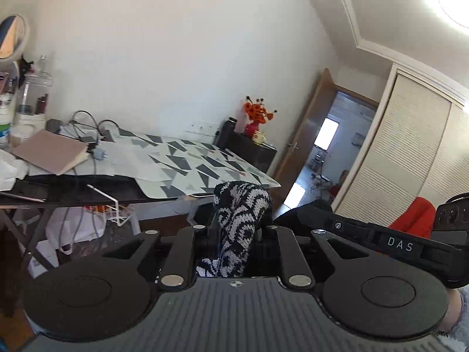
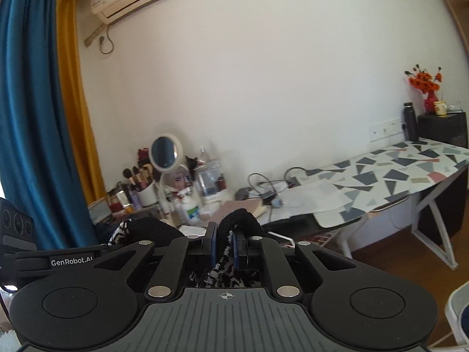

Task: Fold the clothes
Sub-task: 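Lift the black patterned sweater with both grippers and turn toward the table, then carry the sweater with both grippers and lower it onto the patterned table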

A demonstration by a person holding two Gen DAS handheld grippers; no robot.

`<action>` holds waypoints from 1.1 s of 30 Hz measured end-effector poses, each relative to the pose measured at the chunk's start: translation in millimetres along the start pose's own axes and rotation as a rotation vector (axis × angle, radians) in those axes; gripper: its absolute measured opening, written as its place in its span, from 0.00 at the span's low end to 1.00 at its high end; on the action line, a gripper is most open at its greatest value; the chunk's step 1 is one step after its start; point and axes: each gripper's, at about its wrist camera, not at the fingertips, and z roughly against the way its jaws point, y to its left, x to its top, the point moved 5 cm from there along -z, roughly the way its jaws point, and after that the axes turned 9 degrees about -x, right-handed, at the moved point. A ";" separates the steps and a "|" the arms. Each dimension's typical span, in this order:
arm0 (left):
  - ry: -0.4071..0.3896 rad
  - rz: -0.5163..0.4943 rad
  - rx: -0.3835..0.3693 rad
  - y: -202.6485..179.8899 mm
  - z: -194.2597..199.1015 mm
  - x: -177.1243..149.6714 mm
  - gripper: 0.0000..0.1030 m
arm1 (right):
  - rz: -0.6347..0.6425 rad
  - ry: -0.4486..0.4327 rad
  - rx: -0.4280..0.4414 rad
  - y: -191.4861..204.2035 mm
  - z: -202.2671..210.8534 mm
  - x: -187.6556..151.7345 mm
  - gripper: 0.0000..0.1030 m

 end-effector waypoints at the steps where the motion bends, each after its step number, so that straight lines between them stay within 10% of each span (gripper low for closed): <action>1: 0.010 -0.002 -0.017 0.1 -14.6 1.1 0.16 | -0.008 0.002 -0.015 -13.8 -5.9 1.6 0.09; 17: 0.063 -0.041 -0.201 33.3 -246.7 69.7 0.16 | 0.011 0.007 -0.118 -171.4 -166.0 89.2 0.09; 33: -0.075 -0.076 -0.097 15.3 -392.9 163.1 0.15 | -0.055 -0.142 -0.036 -341.8 -224.4 195.8 0.09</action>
